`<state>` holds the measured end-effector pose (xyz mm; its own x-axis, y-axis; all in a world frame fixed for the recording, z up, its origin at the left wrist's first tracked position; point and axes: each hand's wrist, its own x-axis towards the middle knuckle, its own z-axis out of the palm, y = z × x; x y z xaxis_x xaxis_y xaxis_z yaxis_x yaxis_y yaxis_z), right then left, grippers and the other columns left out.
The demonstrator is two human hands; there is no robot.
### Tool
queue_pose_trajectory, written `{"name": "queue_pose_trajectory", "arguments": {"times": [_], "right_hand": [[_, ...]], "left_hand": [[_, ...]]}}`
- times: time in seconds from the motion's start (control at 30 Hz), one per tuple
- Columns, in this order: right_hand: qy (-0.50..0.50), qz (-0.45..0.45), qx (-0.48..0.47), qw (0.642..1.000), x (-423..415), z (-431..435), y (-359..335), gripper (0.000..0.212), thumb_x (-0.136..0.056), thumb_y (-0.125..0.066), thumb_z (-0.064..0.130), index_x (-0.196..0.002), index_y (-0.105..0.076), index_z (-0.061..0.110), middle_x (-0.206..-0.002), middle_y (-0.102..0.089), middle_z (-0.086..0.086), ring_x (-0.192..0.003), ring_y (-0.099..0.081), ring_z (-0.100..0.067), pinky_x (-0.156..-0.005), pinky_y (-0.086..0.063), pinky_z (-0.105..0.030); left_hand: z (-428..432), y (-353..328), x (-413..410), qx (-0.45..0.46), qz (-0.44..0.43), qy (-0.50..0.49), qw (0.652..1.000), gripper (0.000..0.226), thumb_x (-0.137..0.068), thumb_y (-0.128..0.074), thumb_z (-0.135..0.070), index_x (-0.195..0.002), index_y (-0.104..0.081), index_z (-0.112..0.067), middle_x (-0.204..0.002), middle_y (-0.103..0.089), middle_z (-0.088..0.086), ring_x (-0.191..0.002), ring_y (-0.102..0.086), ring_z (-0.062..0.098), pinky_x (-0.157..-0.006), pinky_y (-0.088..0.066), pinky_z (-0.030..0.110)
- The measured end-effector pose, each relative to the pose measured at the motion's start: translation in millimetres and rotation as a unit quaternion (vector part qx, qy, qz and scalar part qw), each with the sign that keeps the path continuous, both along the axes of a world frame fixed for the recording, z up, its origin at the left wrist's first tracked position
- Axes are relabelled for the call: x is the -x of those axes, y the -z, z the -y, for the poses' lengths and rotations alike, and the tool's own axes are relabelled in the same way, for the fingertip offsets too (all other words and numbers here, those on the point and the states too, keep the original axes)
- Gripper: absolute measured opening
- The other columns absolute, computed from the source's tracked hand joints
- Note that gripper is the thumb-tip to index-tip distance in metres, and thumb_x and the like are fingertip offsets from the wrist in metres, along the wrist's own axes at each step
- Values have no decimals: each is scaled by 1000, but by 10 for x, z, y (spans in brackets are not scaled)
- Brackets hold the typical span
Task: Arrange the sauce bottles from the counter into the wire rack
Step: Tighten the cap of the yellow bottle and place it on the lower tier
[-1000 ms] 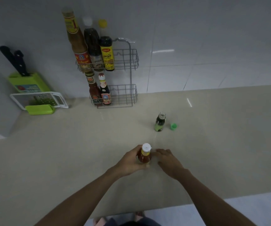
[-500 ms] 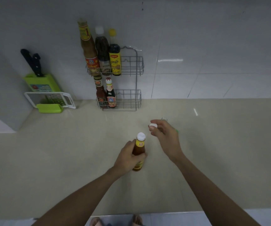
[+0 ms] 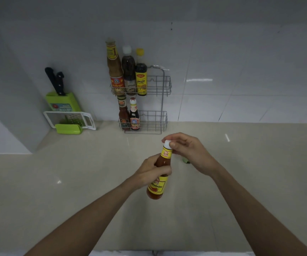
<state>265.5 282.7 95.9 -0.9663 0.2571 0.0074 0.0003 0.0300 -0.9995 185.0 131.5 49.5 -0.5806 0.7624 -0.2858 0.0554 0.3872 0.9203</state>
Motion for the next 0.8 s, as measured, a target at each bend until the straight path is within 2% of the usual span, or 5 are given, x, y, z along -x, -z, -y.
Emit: {"name": "queue_pose_trajectory", "arguments": {"times": [0.3,0.47,0.57,0.67,0.8], "right_hand": [[-87,25,-185,979,61,-93,-271,12,-82,-73,15,-93,-70,13,-93,-72,-14,-74,-66,-13,-65,-56,-28],[13,-37,-390,920,99,147,-185,36,-91,-58,37,-66,-40,19,-52,-43,4,-50,-35,-12,-50,-30,-20],[92,-16,-502,860,191,262,-114,35,-87,-37,40,-60,-26,22,-49,-32,0,-52,-29,-23,-49,-24,-30],[143,131,-542,818,326,372,-131,39,-90,-38,38,-56,-35,18,-58,-43,-6,-60,-38,-32,-53,-30,-30],[26,29,-590,807,203,287,-228,42,-98,-29,51,-68,-35,22,-61,-52,-4,-59,-42,-26,-54,-33,-33]], "left_hand": [[161,-164,-7,-36,58,87,994,26,-62,-59,-9,-82,-53,7,-72,-55,13,-71,-56,29,-66,-46,34],[192,-193,-21,-34,37,82,995,23,-58,-62,-10,-74,-53,3,-65,-55,9,-63,-54,24,-64,-45,35],[172,-170,-104,11,-72,-5,997,21,-54,-65,-27,-63,-51,-15,-57,-55,-3,-56,-53,19,-60,-43,32],[174,-113,-129,80,-233,-81,966,28,-54,-64,-41,-66,-50,-21,-59,-58,-6,-59,-58,17,-56,-40,27],[301,-153,74,0,-27,31,999,18,-54,-66,-19,-63,-52,-13,-56,-53,-2,-54,-49,18,-59,-40,32]]}}
